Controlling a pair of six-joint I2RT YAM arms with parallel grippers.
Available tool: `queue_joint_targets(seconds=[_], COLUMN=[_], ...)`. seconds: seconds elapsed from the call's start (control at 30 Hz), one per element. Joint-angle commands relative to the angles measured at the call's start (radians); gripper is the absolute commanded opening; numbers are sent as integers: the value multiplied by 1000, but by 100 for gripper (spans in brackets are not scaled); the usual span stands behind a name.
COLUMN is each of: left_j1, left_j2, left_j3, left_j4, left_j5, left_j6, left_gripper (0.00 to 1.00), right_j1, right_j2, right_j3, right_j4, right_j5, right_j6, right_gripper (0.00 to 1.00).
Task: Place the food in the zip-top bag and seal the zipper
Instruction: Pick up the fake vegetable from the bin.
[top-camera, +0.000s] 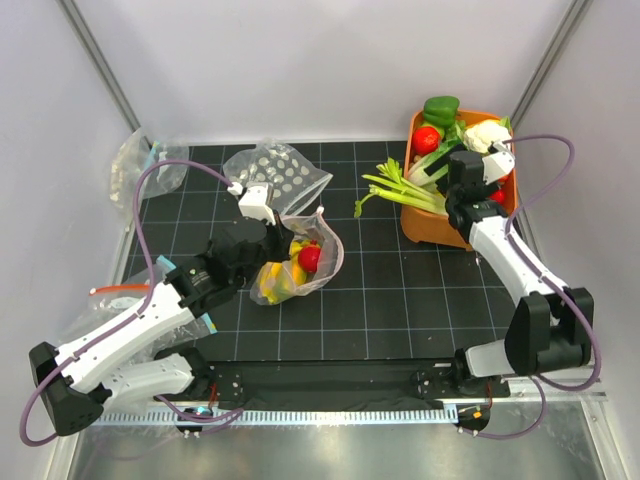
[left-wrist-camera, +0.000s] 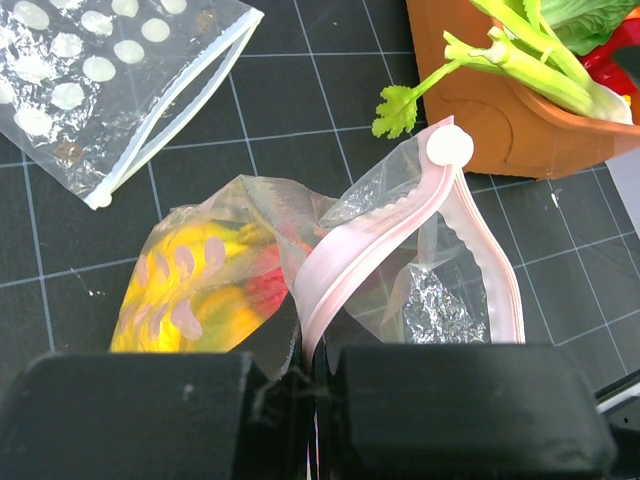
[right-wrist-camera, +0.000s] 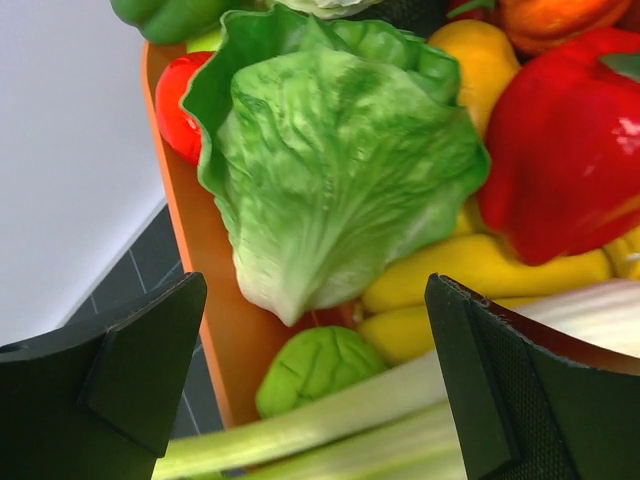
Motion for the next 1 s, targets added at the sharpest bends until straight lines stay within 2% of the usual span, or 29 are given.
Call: queue_joint_targets(seconds=[0.0,0.3,0.47,0.57,0.63,0.67,0.77,0.83,0.97], left_j1=[2,2,2,2,2,2,2,2,2], left_j2=[-19,-18,-19,-18,-13,-13,-7,-7,-7], left_j3=[2,2,4,2,4,4,5,5,5], left_j4=[63,62,63,63,65,65,65,63,65], left_j5=[-11,-5,-2,-2,3,4,11,11,9], left_j6=[8,13,14,14,14,13,13,14,14], left_gripper=[2,2,2,3,3,3,3,3,3], right_j1=[-9,-32,-49,-54,-58,-59,-60,-59,-60], right_j2=[51,231,335,366,365,351,287,245,150], right_j3=[84,220,314,300,269,259,196,163,142], right_j4=[54,4,-160,-151,-113,-102,-13,27,48], right_j5=[9,78,179,190,191,197,199,191,167], right_j6=[80,143,236,239,227,220,186,169,167], right_gripper=[100,100,100,98,85,64,27,20,18])
